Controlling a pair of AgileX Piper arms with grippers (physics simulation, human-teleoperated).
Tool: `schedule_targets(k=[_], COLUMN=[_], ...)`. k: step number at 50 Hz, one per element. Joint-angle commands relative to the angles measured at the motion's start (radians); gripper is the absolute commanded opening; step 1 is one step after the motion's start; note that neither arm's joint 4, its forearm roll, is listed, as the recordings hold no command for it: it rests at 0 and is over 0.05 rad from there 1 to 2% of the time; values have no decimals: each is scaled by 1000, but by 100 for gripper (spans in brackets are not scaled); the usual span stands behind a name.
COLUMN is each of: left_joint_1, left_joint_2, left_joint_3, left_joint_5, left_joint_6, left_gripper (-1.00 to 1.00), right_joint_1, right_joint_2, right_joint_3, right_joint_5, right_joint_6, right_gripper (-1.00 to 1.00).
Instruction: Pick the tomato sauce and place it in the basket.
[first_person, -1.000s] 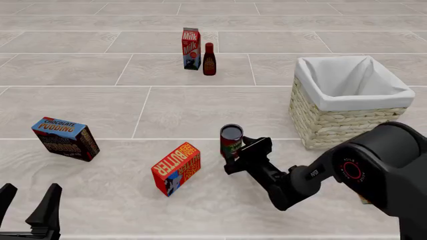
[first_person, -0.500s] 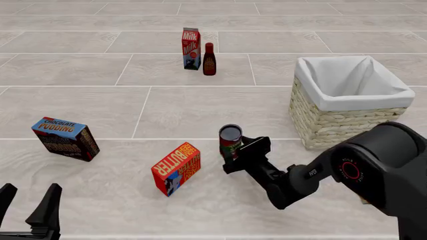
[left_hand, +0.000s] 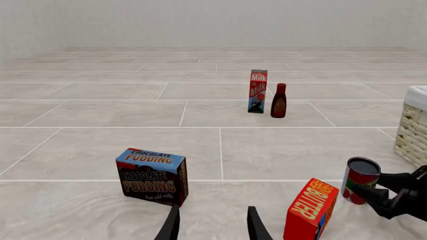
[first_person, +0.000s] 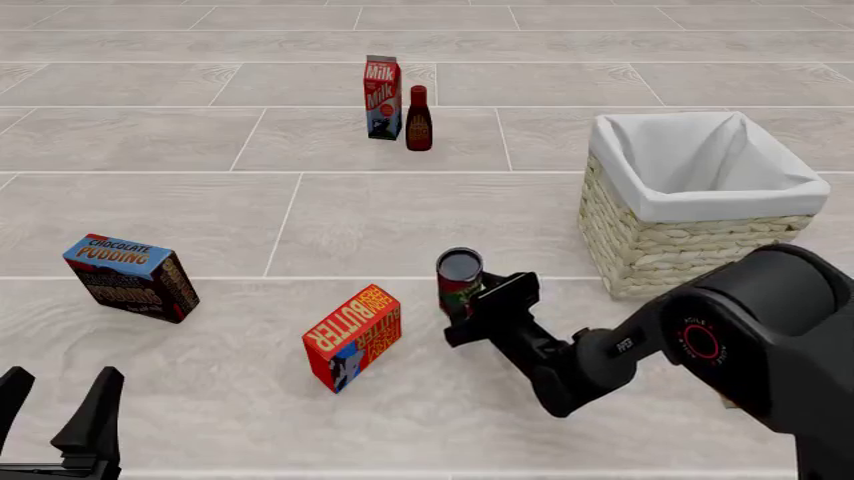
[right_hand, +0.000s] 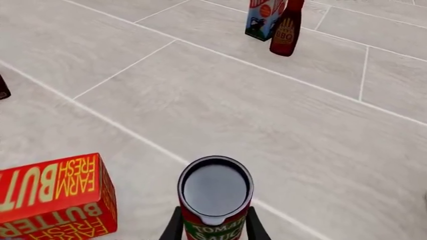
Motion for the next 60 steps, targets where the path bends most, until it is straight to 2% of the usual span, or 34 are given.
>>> schedule_targets(k=[1, 15, 36, 60], left_joint_1=[0, 0, 0, 0], left_joint_2=[0, 0, 0, 0], left_joint_3=[0, 0, 0, 0], left_joint_5=[0, 0, 0, 0], left_joint_6=[0, 0, 0, 0], left_gripper=[100, 100, 100, 100], right_joint_1=[10, 20, 23, 28], right_joint_2=[-2, -44, -222, -468], right_joint_3=[7, 33, 117, 173], right_joint_5=[-4, -7, 15, 127], right_joint_6=[12, 9, -2, -35], right_gripper=[-100, -100, -100, -100])
